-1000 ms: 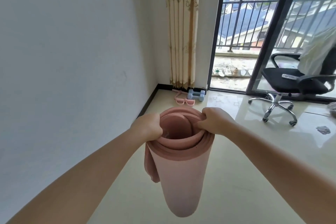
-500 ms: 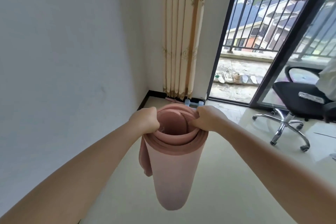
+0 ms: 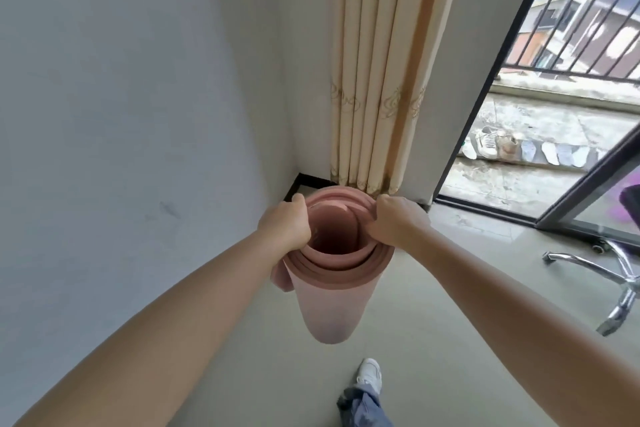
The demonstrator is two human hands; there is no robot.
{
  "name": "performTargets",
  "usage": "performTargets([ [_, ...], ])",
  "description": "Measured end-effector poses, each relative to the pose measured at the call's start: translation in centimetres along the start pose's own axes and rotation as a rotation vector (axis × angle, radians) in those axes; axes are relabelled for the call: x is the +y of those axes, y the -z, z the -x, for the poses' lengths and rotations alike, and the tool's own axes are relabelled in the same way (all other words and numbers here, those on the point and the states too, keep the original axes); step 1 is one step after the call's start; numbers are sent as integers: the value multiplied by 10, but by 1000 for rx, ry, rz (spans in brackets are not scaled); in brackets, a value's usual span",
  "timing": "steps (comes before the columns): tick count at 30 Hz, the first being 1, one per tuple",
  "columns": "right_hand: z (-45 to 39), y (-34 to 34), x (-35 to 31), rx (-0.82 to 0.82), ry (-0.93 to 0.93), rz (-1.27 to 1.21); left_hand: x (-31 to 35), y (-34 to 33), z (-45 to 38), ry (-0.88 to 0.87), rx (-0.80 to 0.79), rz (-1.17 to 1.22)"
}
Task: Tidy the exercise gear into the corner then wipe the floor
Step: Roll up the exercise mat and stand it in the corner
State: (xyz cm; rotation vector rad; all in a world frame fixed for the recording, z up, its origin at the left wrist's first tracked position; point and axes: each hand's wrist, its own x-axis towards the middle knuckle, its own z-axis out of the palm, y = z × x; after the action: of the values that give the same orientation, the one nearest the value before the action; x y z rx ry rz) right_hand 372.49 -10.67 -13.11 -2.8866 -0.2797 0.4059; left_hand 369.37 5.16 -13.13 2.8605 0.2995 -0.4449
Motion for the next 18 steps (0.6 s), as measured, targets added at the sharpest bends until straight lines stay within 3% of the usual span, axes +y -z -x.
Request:
performTargets([
  [11,-261,2,2,-146,37,27,4,15,-239,185,-67,61],
  [18,-429,-17,-14,-268,-59,33,-20,18,-403,169,-155,84],
])
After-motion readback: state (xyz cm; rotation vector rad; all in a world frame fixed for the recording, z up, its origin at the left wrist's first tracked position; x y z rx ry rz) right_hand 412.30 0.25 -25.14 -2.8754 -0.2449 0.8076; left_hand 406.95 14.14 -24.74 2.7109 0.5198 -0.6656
